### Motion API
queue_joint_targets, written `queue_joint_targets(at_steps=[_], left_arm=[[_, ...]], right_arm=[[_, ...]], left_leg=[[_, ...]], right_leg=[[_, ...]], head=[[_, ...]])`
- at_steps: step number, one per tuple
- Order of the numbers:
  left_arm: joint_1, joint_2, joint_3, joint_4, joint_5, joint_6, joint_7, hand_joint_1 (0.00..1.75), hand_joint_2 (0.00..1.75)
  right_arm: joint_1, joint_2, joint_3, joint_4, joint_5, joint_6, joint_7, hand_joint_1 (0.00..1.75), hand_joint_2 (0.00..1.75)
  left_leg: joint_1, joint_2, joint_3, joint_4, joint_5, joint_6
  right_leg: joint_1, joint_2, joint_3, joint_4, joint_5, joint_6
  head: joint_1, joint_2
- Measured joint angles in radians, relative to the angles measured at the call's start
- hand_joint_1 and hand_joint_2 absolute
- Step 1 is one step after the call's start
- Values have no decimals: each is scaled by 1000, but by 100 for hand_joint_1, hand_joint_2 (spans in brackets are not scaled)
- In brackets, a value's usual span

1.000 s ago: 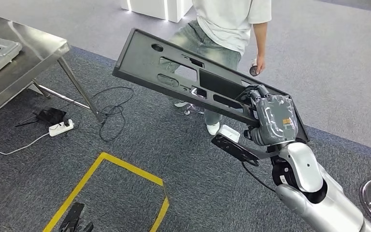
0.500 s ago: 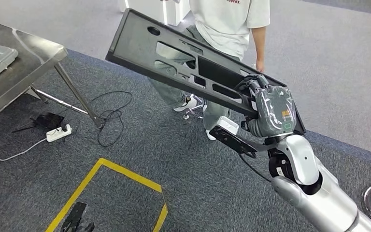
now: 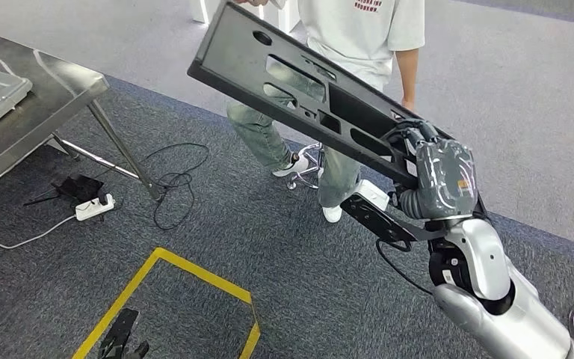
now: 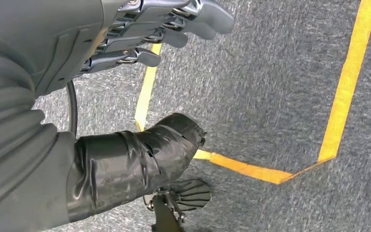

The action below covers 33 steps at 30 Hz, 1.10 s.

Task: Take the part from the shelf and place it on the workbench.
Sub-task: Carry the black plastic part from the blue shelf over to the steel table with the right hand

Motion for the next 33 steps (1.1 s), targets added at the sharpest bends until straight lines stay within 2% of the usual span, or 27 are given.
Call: queue_joint_targets(at_steps=[2,3,4,6,7,8,9,10,11,13,14,16,18,20,21,22,23,24,25,27,29,31,32,33], left_arm=[[6,-1,0,0,0,1,0,0,175],[7,-1,0,0,-1,2,1,0,175],[7,-2,0,0,-1,3,2,0,175],[7,-2,0,0,-3,6,7,0,175],[9,-3,0,0,-4,7,9,0,175],[11,-3,0,0,-6,8,10,0,175],[12,-4,0,0,-6,9,11,0,175],[12,-4,0,0,-7,11,12,0,175],[11,-3,0,0,-7,12,12,0,175],[8,-3,0,0,-8,14,12,0,175],[6,-2,0,0,-8,15,11,0,175],[7,-2,0,0,-9,17,10,0,175],[13,-2,0,0,-9,20,8,0,175],[16,-3,0,0,-9,20,4,0,175],[17,-4,0,0,-9,20,2,0,175],[19,-6,0,0,-8,20,1,0,175],[21,-8,0,0,-8,21,0,0,175],[23,-9,0,0,-8,23,1,0,175],[26,-11,0,0,-8,24,2,0,175],[28,-13,0,0,-6,27,5,0,175],[28,-14,0,0,-3,28,5,0,175],[33,-13,0,0,1,28,5,0,175],[37,-13,0,0,3,27,6,0,175],[40,-13,0,0,5,26,6,0,175]], right_arm=[[3,-2,-2,-7,-1,-2,2,175,175],[3,-2,-3,-11,-1,-5,2,175,175],[3,-3,-4,-16,-2,-7,2,175,175],[5,-5,-5,-19,-4,-9,2,175,175],[7,-6,-5,-20,-5,-9,2,175,175],[10,-6,-5,-20,-7,-9,2,175,175],[13,-6,-5,-20,-10,-9,2,175,175],[16,-7,-5,-21,-12,-9,3,175,175],[18,-8,-5,-22,-14,-9,3,175,175],[20,-10,-5,-25,-15,-9,3,175,175],[22,-10,-6,-26,-15,-9,3,175,175],[28,-12,-6,-29,-16,-10,4,175,175],[36,-15,-9,-35,-21,-13,4,175,175],[44,-18,-14,-43,-31,-18,3,175,175],[49,-19,-15,-47,-35,-20,3,175,175],[53,-19,-16,-50,-38,-21,4,175,175],[57,-19,-16,-51,-39,-20,4,175,175],[59,-19,-16,-53,-39,-17,4,175,175],[59,-19,-16,-54,-39,-14,4,175,175],[56,-18,-16,-57,-38,-7,4,175,175],[55,-18,-16,-59,-35,-5,2,175,175],[52,-16,-16,-58,-33,-5,-2,175,175],[47,-14,-16,-56,-33,-5,-5,175,175],[39,-12,-16,-54,-33,-3,-9,175,175]], left_leg=[[2,2,-4,12,-10,-7],[3,5,-16,38,-26,-11],[3,8,-37,84,-50,-15],[3,12,-100,207,-97,-19],[3,13,-126,250,-105,-18],[3,14,-136,261,-97,-15],[1,15,-127,235,-72,-10],[-2,22,-101,178,-37,-1],[-9,39,-69,112,-10,10],[-24,68,-24,17,15,26],[-29,72,-18,2,13,30],[-27,55,-14,-9,17,34],[-20,38,-3,-26,24,40],[-16,22,5,-34,28,44],[-16,13,5,-34,27,46],[-16,4,5,-33,27,47],[-15,-7,5,-30,26,46],[-14,-18,5,-26,23,44],[-11,-29,5,-21,20,40],[-8,-50,-1,-4,11,29],[-7,-71,-15,8,9,17],[-4,-90,-26,7,14,7],[-3,-85,-29,12,12,2],[-3,-70,-38,28,3,-3]], right_leg=[[-1,-5,3,-3,0,-12],[-2,-9,6,-4,-1,-18],[-2,-13,9,-5,-2,-23],[3,-21,11,-5,-5,-30],[6,-26,13,-4,-7,-32],[9,-31,14,-4,-8,-34],[12,-36,17,-4,-10,-35],[15,-41,21,-4,-13,-36],[18,-47,24,-5,-15,-36],[22,-60,28,-7,-19,-31],[23,-68,29,-8,-20,-27],[24,-80,33,-11,-23,-18],[22,-64,28,13,-44,-9],[20,-35,-12,105,-96,-3],[19,-29,-42,166,-122,-1],[17,-26,-68,213,-136,1],[14,-25,-80,232,-132,4],[11,-23,-76,215,-109,8],[7,-19,-55,167,-75,11],[-3,16,-1,54,-29,16],[-6,43,21,9,-27,9],[-3,30,20,8,-27,-4],[-2,20,21,6,-25,-11],[-3,10,23,4,-25,-18]], head=[[-1,0],[-3,0],[-4,0],[-7,0],[-7,0],[-7,0],[-7,0],[-7,0],[-7,0],[-7,0],[-6,0],[-6,0],[-5,0],[-2,0],[-1,0],[-1,0],[-1,0],[-1,0],[-1,0],[0,0],[0,0],[-1,0],[-1,0],[-5,0]])
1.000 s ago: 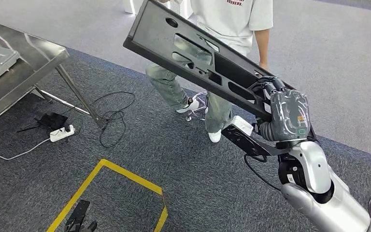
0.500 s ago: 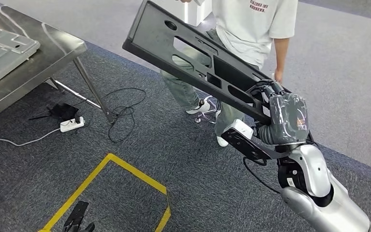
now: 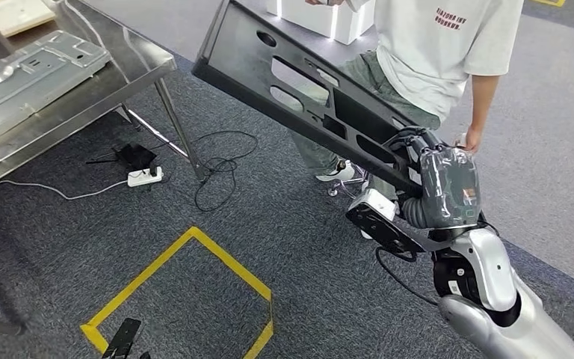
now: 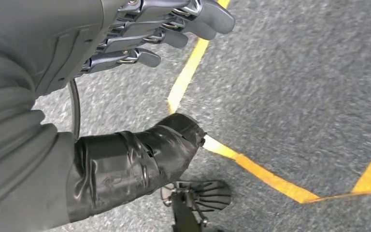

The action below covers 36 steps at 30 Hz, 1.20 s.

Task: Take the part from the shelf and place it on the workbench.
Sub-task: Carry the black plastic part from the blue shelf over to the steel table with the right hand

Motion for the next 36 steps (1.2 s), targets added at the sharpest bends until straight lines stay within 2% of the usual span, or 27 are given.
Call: queue_joint_targets(at_steps=[1,2,3,4,5,6,7,9,11,13,14,16,18,19,20,21,22,23,25,27,29,30,32,34,35,36], left_arm=[[0,0,0,0,1,-1,1,0,175],[-1,0,0,0,2,-3,2,0,175],[-2,0,0,0,2,-5,2,0,175],[-4,-1,0,0,3,-7,2,0,175],[-4,-2,0,0,4,-9,1,0,175],[-3,-2,0,0,4,-10,0,0,175],[-3,-1,0,0,4,-10,-1,0,175],[-6,1,0,0,4,-10,-4,0,175],[-12,3,0,0,4,-10,-6,0,175],[-15,4,0,0,4,-10,-7,0,175],[-12,5,0,0,4,-10,-7,0,175],[-10,6,0,0,2,-9,-8,0,175],[-12,5,0,0,-1,-8,-8,0,175],[-13,5,0,0,-1,-8,-8,0,175],[-14,4,0,0,-2,-8,-8,0,175],[-13,4,0,0,-2,-8,-8,0,175],[-12,3,0,0,-2,-8,-8,0,175],[-11,3,0,0,-2,-8,-8,0,175],[-13,3,0,0,-2,-8,-8,0,175],[-14,3,0,0,-2,-8,-8,0,175],[-12,4,0,0,-2,-7,-8,0,175],[-9,4,0,0,-2,-7,-7,0,175],[-7,4,0,0,-2,-7,-7,0,175],[-12,4,0,0,-2,-7,-7,0,175],[-13,3,0,0,-2,-7,-7,0,175],[-13,3,0,0,-2,-9,-7,0,175]], right_arm=[[-8,2,0,3,0,2,-4,175,175],[-16,5,0,6,0,6,-8,175,175],[-21,7,0,9,-1,10,-10,175,175],[-24,8,1,13,-1,14,-11,175,175],[-25,10,2,17,-1,18,-12,175,175],[-25,11,3,21,-2,20,-12,175,175],[-25,13,4,24,-2,21,-12,175,175],[-27,16,5,26,-2,21,-12,175,175],[-29,17,5,28,-4,22,-12,175,175],[-30,17,5,31,-5,23,-12,175,175],[-31,17,5,32,-5,23,-11,175,175],[-34,18,5,34,-5,25,-11,175,175],[-35,18,5,36,-5,29,-11,175,175],[-35,18,5,37,-6,31,-11,175,175],[-34,18,6,39,-6,32,-11,175,175],[-33,18,6,40,-6,32,-11,175,175],[-33,18,6,41,-6,32,-11,175,175],[-33,18,6,41,-6,32,-11,175,175],[-34,18,6,42,-6,32,-11,175,175],[-34,18,6,43,-6,32,-11,175,175],[-35,19,6,44,-6,32,-11,175,175],[-36,19,6,44,-6,32,-11,175,175],[-39,21,6,44,-6,32,-11,175,175],[-42,23,6,44,-6,33,-11,175,175],[-43,24,7,45,-6,33,-11,175,175],[-43,24,7,45,-6,33,-11,175,175]], left_leg=[[0,22,-17,33,-17,-4],[0,49,-43,85,-41,-9],[0,66,-77,148,-67,-13],[1,75,-108,204,-85,-15],[1,79,-128,235,-88,-15],[1,82,-128,231,-74,-13],[0,86,-108,189,-45,-9],[-10,114,-40,58,8,6],[-22,136,-3,-15,22,18],[-26,123,1,-27,21,24],[-23,114,6,-34,23,28],[-16,96,20,-51,29,37],[-13,79,28,-58,31,43],[-14,70,28,-58,30,45],[-14,59,28,-57,29,47],[-14,48,28,-55,28,47],[-13,36,28,-52,27,46],[-11,25,29,-47,24,44],[-10,3,23,-32,16,36],[-8,-17,10,-23,14,26],[-4,-35,3,-25,19,14],[-2,-37,1,-25,18,9],[-2,0,-23,21,-6,-3],[-2,57,-82,135,-54,-11],[-1,70,-113,190,-71,-14],[0,76,-130,218,-72,-14]], right_leg=[[0,-10,2,-2,0,-6],[1,-20,4,-3,0,-10],[3,-31,4,-3,-2,-13],[5,-43,4,-3,-3,-15],[7,-55,4,-3,-4,-16],[9,-65,5,-3,-6,-17],[11,-75,7,-3,-8,-17],[15,-94,13,-4,-12,-14],[19,-112,18,-7,-16,-8],[22,-130,26,-14,-19,1],[21,-130,30,-14,-23,6],[19,-94,22,19,-48,13],[18,-46,-30,127,-100,14],[18,-37,-65,191,-124,14],[18,-33,-93,236,-134,15],[18,-32,-107,251,-126,16],[16,-30,-103,228,-100,18],[14,-24,-83,175,-60,19],[5,17,-31,55,-5,21],[1,48,-9,3,2,20],[3,36,-8,-1,3,11],[3,26,-6,-5,4,5],[3,3,2,-15,7,-8],[7,-22,9,-18,5,-15],[9,-35,10,-18,3,-17],[11,-47,12,-18,1,-19]], head=[[-3,0],[-6,0],[-9,0],[-10,0],[-10,0],[-10,0],[-10,0],[-10,0],[-9,0],[-9,0],[-8,0],[-6,0],[-3,0],[-1,0],[0,0],[1,0],[1,0],[1,0],[1,0],[0,0],[-1,0],[-1,0],[-7,0],[-13,0],[-13,0],[-14,0]])
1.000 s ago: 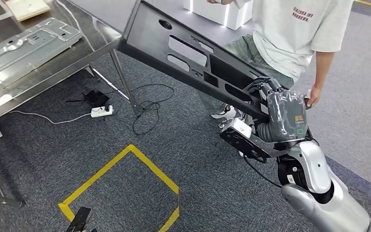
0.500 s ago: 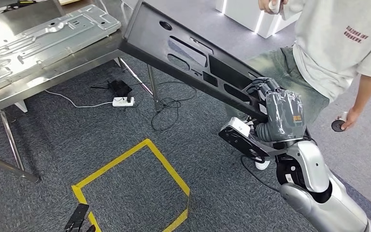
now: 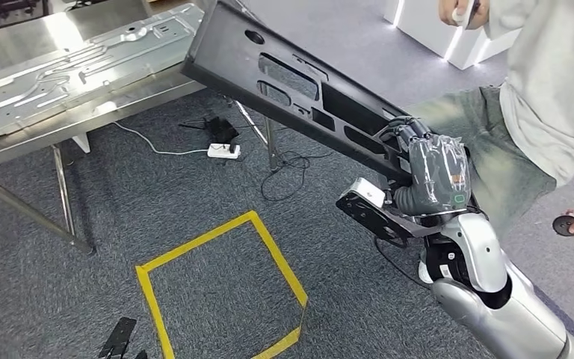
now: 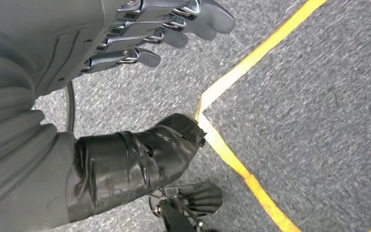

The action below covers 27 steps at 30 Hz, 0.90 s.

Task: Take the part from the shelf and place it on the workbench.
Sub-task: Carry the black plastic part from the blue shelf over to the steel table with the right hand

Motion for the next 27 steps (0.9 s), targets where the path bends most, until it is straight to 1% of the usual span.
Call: queue_joint_targets(at_steps=[1,2,3,4,5,6,7,8,9,10,11,12,13,14,15,16,17,18,19,20,21,22,24,25,26,27], left_arm=[[1,0,0,0,0,-2,0,0,175],[2,0,0,0,0,-5,1,0,175],[3,1,0,0,0,-7,2,0,175],[2,2,0,0,0,-9,3,0,175],[0,3,0,0,0,-10,3,0,175],[-2,4,0,0,1,-11,3,0,175],[-2,4,0,0,1,-12,3,0,175],[-1,5,0,0,0,-12,3,0,175],[2,6,0,0,0,-12,2,0,175],[5,6,0,0,-2,-12,2,0,175],[6,7,0,0,-4,-12,2,0,175],[6,7,0,0,-8,-12,1,0,175],[3,6,0,0,-13,-11,1,0,175],[0,4,0,0,-18,-11,0,0,175],[-1,2,-1,0,-24,-11,-1,0,175],[-2,0,-2,0,-28,-11,-1,0,175],[-3,-2,-3,0,-31,-10,-2,0,175],[-3,-5,-4,0,-34,-10,-3,0,175],[-3,-6,-5,0,-34,-10,-4,0,175],[-5,-8,-6,0,-35,-9,-6,0,175],[-6,-8,-6,0,-35,-9,-8,0,175],[-7,-8,-7,0,-35,-9,-9,0,175],[-6,-8,-7,0,-35,-10,-10,0,175],[-5,-9,-7,0,-35,-11,-10,0,175],[-4,-10,-7,0,-35,-12,-10,0,175],[-5,-10,-7,0,-35,-16,-9,0,175]], right_arm=[[0,0,0,0,0,1,0,175,175],[-1,0,0,1,0,2,0,175,175],[-3,1,0,1,0,3,0,175,175],[-6,1,0,1,0,4,0,175,175],[-9,1,0,1,0,5,0,175,175],[-11,1,0,1,0,6,1,175,175],[-11,2,0,0,-1,6,2,175,175],[-9,2,0,0,-3,5,5,175,175],[-6,1,0,-2,-5,5,9,175,175],[-2,0,0,-3,-8,4,12,175,175],[0,-1,0,-5,-9,4,15,175,175],[3,-3,0,-6,-10,4,17,175,175],[8,-6,0,-7,-9,5,21,175,175],[14,-10,0,-8,-8,7,25,175,175],[23,-15,0,-11,-7,9,30,175,175],[31,-20,0,-15,-7,12,35,175,175],[36,-26,0,-20,-6,15,39,175,175],[39,-31,-1,-25,-7,17,42,175,175],[41,-36,-2,-31,-7,19,44,175,175],[42,-40,-3,-37,-7,19,45,175,175],[46,-44,-4,-42,-7,21,45,175,175],[50,-48,-4,-47,-7,22,46,175,175],[55,-54,-5,-55,-8,25,47,175,175],[55,-56,-5,-57,-8,28,48,175,175],[53,-56,-5,-58,-8,30,48,175,175],[51,-57,-5,-59,-8,32,47,175,175]], left_leg=[[0,3,0,-6,15,1],[0,7,21,-50,45,5],[-3,18,54,-115,76,11],[-9,35,87,-177,96,18],[-16,49,111,-223,107,25],[-21,58,123,-247,108,30],[-26,55,125,-252,104,35],[-26,44,127,-257,106,39],[-24,35,132,-263,108,43],[-21,26,138,-271,110,47],[-18,19,144,-278,113,53],[-15,12,148,-282,114,57],[-15,3,150,-284,113,61],[-15,-6,151,-284,113,64],[-15,-16,152,-283,111,66],[-15,-28,152,-282,110,65],[-14,-39,153,-278,108,64],[-12,-51,153,-273,105,61],[-10,-61,151,-266,101,57],[-10,-71,146,-255,96,51],[-9,-81,141,-248,93,45],[-8,-90,135,-244,92,39],[-4,-106,128,-244,94,29],[-5,-97,124,-238,90,24],[-5,-79,115,-219,79,19],[-5,-53,97,-181,59,14]], right_leg=[[2,-12,2,0,-2,-1],[3,-22,5,0,-5,-1],[5,-32,9,0,-8,0],[7,-42,13,-1,-11,2],[9,-50,15,-1,-14,5],[11,-59,18,-3,-16,9],[12,-67,20,-5,-19,13],[12,-76,25,-8,-21,19],[11,-75,27,-7,-25,24],[10,-62,25,3,-34,29],[9,-42,13,32,-52,33],[7,-18,-10,79,-77,34],[7,0,-43,140,-105,36],[6,8,-77,201,-127,37],[6,12,-103,242,-134,39],[4,13,-113,251,-124,42],[1,15,-107,225,-97,44],[-3,22,-84,170,-59,46],[-8,43,-58,110,-29,48],[-11,64,-36,59,-10,48],[-14,82,-21,27,-2,47],[-13,92,-15,15,-5,44],[-10,75,-11,10,-3,32],[-10,66,-7,6,-1,25],[-10,55,-3,2,0,19],[-10,44,2,-2,0,13]], head=[[0,0],[0,0],[0,0],[0,0],[0,0],[0,0],[1,0],[1,0],[1,0],[2,0],[3,0],[4,0],[5,0],[6,0],[7,0],[7,0],[7,0],[7,0],[7,0],[7,0],[7,0],[8,0],[8,0],[7,0],[3,0],[-1,0]])
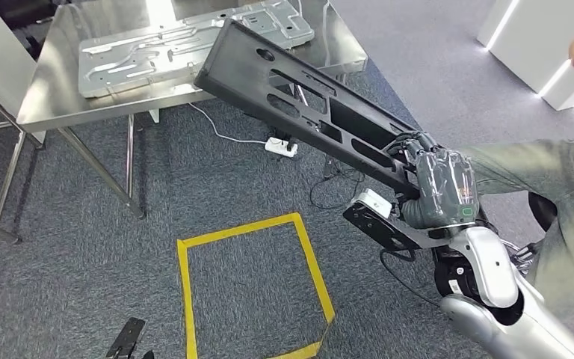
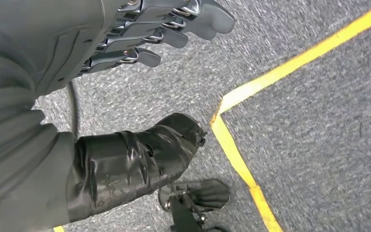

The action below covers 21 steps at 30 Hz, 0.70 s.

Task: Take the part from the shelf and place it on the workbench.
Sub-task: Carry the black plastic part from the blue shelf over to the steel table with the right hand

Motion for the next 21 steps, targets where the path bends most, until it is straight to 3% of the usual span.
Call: queue_joint_targets(at_steps=[2,4,5,8,10,12,13,15,17,18,19,20,21], left_arm=[[-4,-3,0,0,1,-9,0,0,175],[-6,-9,0,-1,2,-18,1,0,175],[-6,-12,0,-1,2,-22,2,0,175],[-9,-14,0,-1,1,-25,3,0,175],[-14,-14,0,-1,-4,-19,3,0,175],[-15,-12,0,-1,-10,-10,4,0,175],[-13,-11,0,-1,-12,-5,4,0,175],[-13,-10,0,-1,-16,3,5,0,175],[-17,-10,0,-1,-17,6,6,0,175],[-19,-10,0,-1,-17,6,6,0,175],[-19,-10,0,-1,-17,6,6,0,175],[-18,-10,0,-1,-17,6,6,0,175],[-18,-11,0,-1,-17,6,7,0,175]], right_arm=[[-2,-2,0,-1,-2,4,-1,175,175],[-1,-3,0,-2,-5,6,-1,175,175],[-1,-3,0,-2,-5,7,-1,175,175],[-2,-4,0,-7,-5,8,-1,175,175],[-3,-7,0,-10,-6,7,-1,175,175],[-3,-9,-1,-12,-6,7,-1,175,175],[-2,-11,-1,-13,-6,7,0,175,175],[-2,-15,-2,-16,-6,7,0,175,175],[2,-19,-3,-17,-6,7,1,175,175],[5,-20,-3,-17,-6,7,1,175,175],[9,-20,-3,-17,-6,7,1,175,175],[12,-20,-3,-17,-6,7,1,175,175],[13,-20,-3,-17,-6,7,1,175,175]], left_leg=[[3,42,-58,117,-49,-9],[8,54,-100,188,-61,-12],[9,57,-94,174,-43,-12],[3,89,-4,-1,33,-6],[-7,99,29,-63,40,5],[-12,82,32,-68,39,17],[-10,73,35,-73,40,23],[-6,59,43,-83,43,36],[-6,44,46,-85,42,46],[-7,35,46,-84,41,48],[-8,24,47,-83,39,50],[-8,13,48,-82,38,50],[-8,1,50,-80,36,49]], right_leg=[[5,-23,6,-1,-4,-7],[8,-48,10,-1,-8,-10],[9,-59,12,-1,-11,-10],[12,-90,26,-1,-23,-1],[15,-106,32,-4,-29,8],[16,-121,38,-10,-33,19],[14,-118,40,-8,-38,25],[11,-85,17,42,-69,30],[10,-44,-50,165,-122,30],[10,-36,-86,226,-140,30],[10,-32,-112,261,-141,31],[10,-30,-120,261,-123,31],[9,-26,-109,223,-89,30]], head=[[-6,0],[-7,0],[-7,0],[-7,0],[-6,0],[-5,0],[-5,0],[-3,0],[0,0],[1,0],[1,0],[1,0],[1,0]])
